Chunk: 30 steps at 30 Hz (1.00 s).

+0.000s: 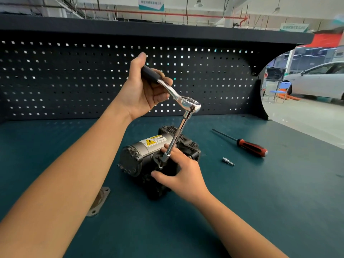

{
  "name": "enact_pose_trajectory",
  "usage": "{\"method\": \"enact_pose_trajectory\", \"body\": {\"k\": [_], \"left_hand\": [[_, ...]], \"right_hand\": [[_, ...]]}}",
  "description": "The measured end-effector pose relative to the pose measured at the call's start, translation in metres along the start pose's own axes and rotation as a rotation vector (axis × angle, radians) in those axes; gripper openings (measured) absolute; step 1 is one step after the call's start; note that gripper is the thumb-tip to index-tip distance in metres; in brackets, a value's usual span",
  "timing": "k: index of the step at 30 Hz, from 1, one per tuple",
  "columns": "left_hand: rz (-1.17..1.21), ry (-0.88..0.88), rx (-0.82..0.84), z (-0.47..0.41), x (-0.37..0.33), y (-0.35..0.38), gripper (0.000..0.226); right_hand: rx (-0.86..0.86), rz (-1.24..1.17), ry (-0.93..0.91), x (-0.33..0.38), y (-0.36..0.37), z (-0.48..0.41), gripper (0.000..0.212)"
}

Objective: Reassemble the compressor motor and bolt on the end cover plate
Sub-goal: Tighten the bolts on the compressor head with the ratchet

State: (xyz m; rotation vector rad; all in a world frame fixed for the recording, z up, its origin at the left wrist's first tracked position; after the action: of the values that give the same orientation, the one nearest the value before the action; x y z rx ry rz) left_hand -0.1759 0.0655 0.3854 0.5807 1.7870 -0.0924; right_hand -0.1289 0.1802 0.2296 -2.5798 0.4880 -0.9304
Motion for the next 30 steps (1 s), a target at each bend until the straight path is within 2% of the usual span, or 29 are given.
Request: {"method": "enact_pose_trajectory", "body": {"k": [6,11,17,20,27,30], "left_hand": [[0.001,-0.052,0.016,-0.009,0.004,0.001,0.072],[0.017,-0.029,0.008,-0.005,0.003,0.002,0.069],[0.171,0.041,-0.082,0.021,0.002,-0.017,0.061],[0.164,0.063,-0.120,0.042,-0.002,-0.028,0.063],[-0.012,0.147,0.062,0.075,-0.012,-0.003,0.055],[-0.029,0.149,0.066,0.081,-0.012,0.006,0.053]], "right_hand": [[-0.002,-0.016,-0.036,0.001,0.000,0.001,0.048],[-0.004,-0.022,-0.045,-0.001,-0.001,0.002,0.046],[0.068,0.007,0.006,0.003,-0.001,0.001,0.060],[0.056,0.009,0.022,0.004,-0.001,0.002,0.064],[0.057,0.001,0.045,0.006,-0.002,0.003,0.063],[0.085,0.009,0.042,0.007,-0.003,0.003,0.063]]}}
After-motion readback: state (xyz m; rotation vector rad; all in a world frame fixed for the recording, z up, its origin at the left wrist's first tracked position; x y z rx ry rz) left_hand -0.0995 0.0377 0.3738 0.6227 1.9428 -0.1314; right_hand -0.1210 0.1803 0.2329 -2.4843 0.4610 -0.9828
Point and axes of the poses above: each hand's wrist, its own z-axis away from the middle knuckle, its own y-axis out of the palm, x = y × z, the point moved 3 cm from there along -z, towards the middle knuckle, and after that the axes turned 9 degrees about -y, right-handed, at the moved point
